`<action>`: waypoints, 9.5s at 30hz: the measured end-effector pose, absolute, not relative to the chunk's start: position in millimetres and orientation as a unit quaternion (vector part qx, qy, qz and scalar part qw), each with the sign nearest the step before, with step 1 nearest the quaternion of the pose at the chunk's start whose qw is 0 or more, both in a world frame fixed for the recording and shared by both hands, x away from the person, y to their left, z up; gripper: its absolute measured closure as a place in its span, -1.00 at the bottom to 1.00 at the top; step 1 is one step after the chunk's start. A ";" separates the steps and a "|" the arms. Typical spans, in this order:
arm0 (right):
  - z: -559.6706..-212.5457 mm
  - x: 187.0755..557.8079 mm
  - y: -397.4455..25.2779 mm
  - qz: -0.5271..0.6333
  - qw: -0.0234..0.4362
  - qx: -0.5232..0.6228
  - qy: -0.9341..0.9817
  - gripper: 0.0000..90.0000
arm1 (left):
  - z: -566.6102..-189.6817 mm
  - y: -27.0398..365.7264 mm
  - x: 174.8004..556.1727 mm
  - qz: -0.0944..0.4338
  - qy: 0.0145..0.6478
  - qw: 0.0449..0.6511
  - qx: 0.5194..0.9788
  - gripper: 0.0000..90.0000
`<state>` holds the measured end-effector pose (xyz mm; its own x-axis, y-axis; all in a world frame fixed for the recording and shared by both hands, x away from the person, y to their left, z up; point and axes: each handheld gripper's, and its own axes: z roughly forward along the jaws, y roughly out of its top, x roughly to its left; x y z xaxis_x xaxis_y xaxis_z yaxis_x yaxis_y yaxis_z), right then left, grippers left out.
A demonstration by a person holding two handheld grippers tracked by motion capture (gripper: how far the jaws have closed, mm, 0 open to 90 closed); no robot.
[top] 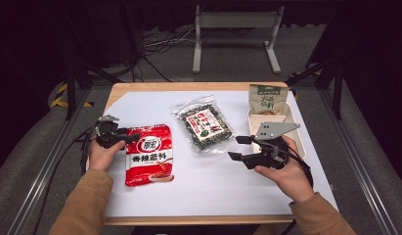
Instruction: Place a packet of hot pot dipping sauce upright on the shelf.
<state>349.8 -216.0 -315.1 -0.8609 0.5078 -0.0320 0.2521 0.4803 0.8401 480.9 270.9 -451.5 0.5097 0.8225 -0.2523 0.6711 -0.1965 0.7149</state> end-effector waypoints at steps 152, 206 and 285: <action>-391.7 337.1 -136.8 0.527 0.058 0.161 0.833 -0.14 | -280.5 171.8 291.9 0.128 0.086 0.580 0.800 1.00; -330.4 349.5 -200.5 0.486 0.054 0.146 0.860 0.99 | -297.7 188.9 314.6 0.131 0.170 0.575 0.790 0.51; -265.9 423.3 -353.9 0.511 0.154 0.299 0.791 0.99 | -335.0 217.4 344.4 0.136 0.273 0.567 0.765 0.37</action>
